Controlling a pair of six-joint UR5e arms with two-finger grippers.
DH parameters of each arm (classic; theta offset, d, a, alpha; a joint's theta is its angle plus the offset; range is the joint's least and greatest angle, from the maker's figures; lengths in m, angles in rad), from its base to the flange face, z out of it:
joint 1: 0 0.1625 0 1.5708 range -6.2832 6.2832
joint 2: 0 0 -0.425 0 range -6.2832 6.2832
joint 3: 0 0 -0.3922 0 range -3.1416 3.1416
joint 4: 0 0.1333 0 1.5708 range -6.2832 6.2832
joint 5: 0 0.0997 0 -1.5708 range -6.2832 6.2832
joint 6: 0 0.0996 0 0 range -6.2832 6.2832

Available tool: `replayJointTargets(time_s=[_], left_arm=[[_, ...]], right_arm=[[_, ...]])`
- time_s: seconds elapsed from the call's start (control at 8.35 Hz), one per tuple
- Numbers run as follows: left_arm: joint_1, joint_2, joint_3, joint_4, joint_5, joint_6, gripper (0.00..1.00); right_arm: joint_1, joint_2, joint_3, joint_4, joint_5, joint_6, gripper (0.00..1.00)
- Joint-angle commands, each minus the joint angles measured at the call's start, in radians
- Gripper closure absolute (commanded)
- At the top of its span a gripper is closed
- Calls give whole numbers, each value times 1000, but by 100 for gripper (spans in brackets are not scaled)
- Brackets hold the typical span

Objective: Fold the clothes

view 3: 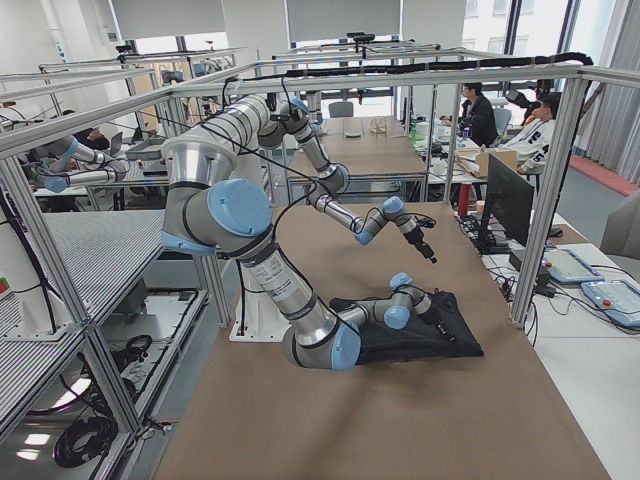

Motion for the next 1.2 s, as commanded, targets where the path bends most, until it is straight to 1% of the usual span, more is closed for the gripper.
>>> replayJointTargets(time_s=[0.0, 0.24, 0.36, 0.48, 0.6, 0.84, 0.96, 1.08], left_arm=[[2, -4, 1, 0, 0, -1, 5], [3, -8, 1, 0, 0, -1, 5], [3, -8, 1, 0, 0, -1, 5], [3, -8, 1, 0, 2, -1, 5], [2, -10, 1, 0, 2, -1, 5], [3, -10, 12, -2, 0, 0, 5], [3, -30, 36, -2, 0, 0, 5], [3, -53, 64, -3, 0, 0, 5]], right_arm=[[2, -3, 0, 1, 0, -1, 60], [2, -4, 0, 1, 0, -1, 62], [2, -7, 1, 1, 1, -1, 71], [2, -12, 3, 1, 1, -1, 88], [4, -13, 3, 1, 1, -1, 100], [21, -12, 9, 1, 9, -87, 100], [38, -28, 30, 0, 35, -95, 100], [54, -82, 88, 0, 56, -137, 100]])
